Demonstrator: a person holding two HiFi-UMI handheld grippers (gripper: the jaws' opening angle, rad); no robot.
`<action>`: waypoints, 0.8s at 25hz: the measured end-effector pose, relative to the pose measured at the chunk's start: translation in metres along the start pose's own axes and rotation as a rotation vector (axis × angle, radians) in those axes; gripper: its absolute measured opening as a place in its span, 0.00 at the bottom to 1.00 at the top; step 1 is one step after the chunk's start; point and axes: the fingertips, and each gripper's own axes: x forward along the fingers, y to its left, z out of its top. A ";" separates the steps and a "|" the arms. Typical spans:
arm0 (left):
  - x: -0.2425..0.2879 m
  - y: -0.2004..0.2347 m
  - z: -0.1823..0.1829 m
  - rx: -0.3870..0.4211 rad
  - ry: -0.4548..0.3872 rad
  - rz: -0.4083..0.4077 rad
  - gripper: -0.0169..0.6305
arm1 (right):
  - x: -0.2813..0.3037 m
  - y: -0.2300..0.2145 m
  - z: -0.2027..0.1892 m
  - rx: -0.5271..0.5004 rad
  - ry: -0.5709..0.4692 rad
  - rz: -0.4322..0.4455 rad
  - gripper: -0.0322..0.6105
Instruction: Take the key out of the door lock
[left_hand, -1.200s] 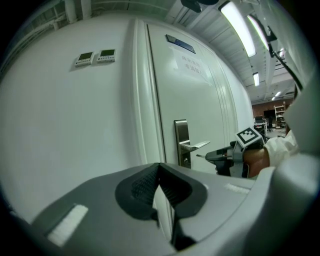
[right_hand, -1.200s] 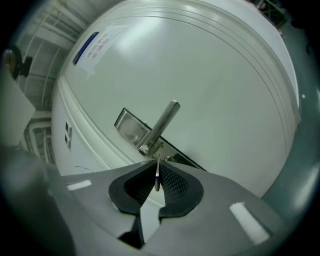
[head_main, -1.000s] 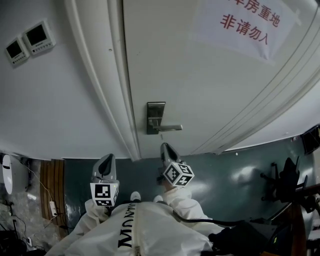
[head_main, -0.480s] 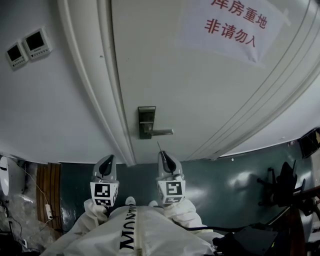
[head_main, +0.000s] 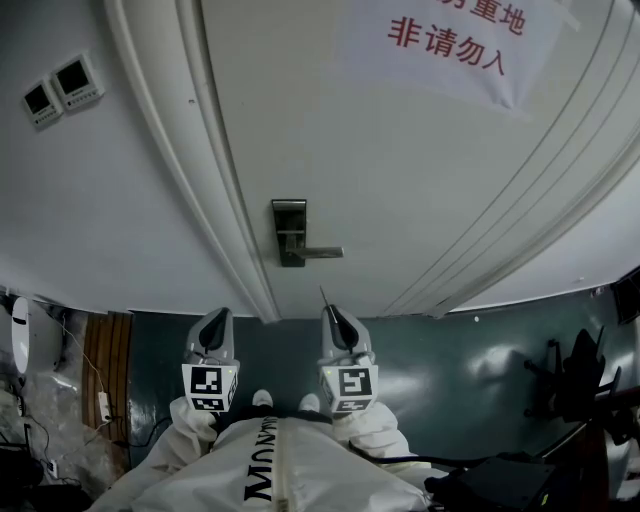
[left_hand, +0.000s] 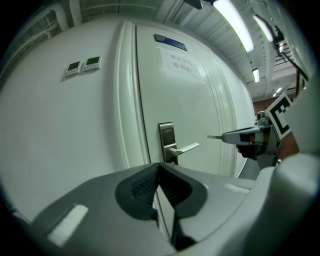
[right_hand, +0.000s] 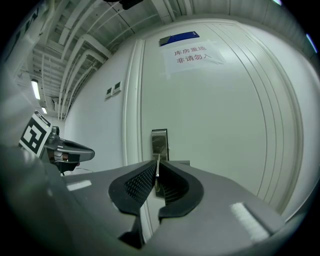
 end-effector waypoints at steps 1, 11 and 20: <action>-0.003 -0.002 -0.001 0.001 0.003 -0.001 0.03 | -0.003 0.000 -0.001 0.004 -0.001 -0.002 0.09; -0.047 -0.011 -0.004 0.019 -0.055 -0.066 0.03 | -0.046 0.026 -0.005 0.023 -0.006 -0.063 0.09; -0.151 0.028 -0.044 -0.016 -0.086 -0.095 0.03 | -0.111 0.124 -0.007 0.002 -0.034 -0.120 0.09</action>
